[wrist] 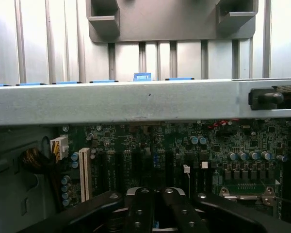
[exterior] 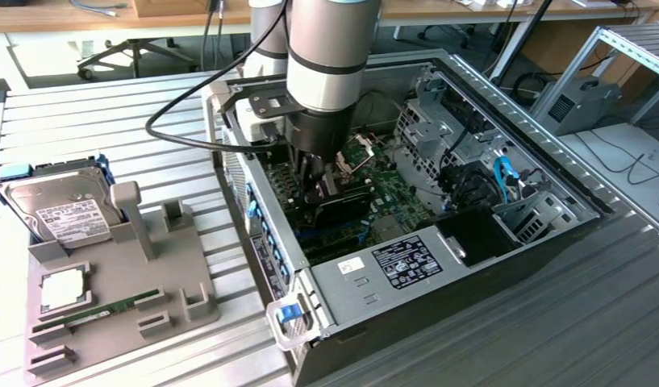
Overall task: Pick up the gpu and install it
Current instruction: 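Press down on the gpu until it lock into place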
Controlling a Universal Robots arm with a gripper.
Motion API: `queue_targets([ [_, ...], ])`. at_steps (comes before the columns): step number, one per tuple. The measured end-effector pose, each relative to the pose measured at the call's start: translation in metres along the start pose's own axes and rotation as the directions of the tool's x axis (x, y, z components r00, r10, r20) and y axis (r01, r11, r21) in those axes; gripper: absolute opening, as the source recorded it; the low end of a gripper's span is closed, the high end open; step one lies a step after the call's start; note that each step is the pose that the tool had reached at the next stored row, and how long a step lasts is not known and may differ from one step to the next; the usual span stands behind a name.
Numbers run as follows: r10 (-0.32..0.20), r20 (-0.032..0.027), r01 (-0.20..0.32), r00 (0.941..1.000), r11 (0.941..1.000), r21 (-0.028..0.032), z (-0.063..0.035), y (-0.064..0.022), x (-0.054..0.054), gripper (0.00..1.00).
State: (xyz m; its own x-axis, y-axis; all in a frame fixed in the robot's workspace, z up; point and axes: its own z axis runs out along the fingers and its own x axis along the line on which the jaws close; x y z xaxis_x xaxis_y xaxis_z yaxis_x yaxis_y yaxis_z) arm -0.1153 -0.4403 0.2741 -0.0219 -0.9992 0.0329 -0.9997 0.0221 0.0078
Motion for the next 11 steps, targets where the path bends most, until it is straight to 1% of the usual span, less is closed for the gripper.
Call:
queue_targets([
  [2,0.000,0.0001,0.000,1.0000,1.0000,0.0000,0.0000,0.0000,-0.0003,0.11],
  [4,0.000,0.0008,0.000,1.0000,1.0000,0.0005,0.0038,0.0000,-0.0005,0.11],
  [5,0.000,-0.0005,0.000,1.0000,1.0000,-0.0003,0.0042,0.0000,-0.0004,0.11],
  [6,0.000,-0.0005,0.000,1.0000,1.0000,-0.0003,0.0048,0.0000,-0.0004,0.11],
  [11,0.000,0.0003,0.000,1.0000,1.0000,0.0001,0.0050,0.0000,-0.0005,0.11],
])
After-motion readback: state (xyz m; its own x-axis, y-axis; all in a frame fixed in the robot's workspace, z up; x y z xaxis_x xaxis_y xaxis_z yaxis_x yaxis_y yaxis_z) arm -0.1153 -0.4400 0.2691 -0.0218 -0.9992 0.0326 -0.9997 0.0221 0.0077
